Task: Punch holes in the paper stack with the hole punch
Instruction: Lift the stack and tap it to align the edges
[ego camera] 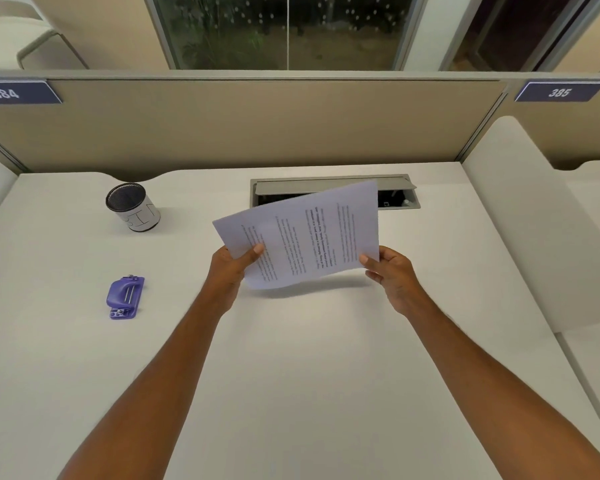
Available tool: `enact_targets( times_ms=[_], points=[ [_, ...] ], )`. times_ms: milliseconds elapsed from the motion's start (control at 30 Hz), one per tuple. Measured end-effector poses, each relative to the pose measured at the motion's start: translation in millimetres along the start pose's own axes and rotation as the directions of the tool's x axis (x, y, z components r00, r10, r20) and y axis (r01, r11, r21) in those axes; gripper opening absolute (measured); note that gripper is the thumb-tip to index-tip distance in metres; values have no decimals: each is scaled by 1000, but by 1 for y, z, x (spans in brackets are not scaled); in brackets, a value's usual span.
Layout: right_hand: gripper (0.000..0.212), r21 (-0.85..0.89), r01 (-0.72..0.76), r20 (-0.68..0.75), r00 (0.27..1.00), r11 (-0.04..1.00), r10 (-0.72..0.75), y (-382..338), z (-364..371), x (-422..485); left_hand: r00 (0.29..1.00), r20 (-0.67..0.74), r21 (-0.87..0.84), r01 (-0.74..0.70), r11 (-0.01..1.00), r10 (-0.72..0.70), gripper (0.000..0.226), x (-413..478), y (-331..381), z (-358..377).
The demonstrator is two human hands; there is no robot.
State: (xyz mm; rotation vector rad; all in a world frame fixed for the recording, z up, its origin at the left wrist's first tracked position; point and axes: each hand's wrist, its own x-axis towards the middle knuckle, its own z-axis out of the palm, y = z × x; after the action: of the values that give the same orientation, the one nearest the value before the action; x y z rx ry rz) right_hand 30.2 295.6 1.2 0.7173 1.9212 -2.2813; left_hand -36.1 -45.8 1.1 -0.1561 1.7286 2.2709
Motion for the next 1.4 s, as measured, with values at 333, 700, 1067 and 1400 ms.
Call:
enact_targets(
  times_ms=[333,700,1067,1400],
  points=[
    [50,515,-38,114,993,856,-24,-12,64,-1,991,-51,-343,101,934,-126,36,-5,-17,44],
    [53,401,93,4,995,912,-103,-43,60,10,967,-121,-409,159,899,-226,29,3,-16,39],
    [29,-56,172,99,981,984,-166,-61,53,12,982,186,228,-84,970,41,48,27,37,46],
    [36,-71,138,82,988,988,-132,-39,58,15,992,88,185,-107,977,92,40,18,16,54]
  ],
)
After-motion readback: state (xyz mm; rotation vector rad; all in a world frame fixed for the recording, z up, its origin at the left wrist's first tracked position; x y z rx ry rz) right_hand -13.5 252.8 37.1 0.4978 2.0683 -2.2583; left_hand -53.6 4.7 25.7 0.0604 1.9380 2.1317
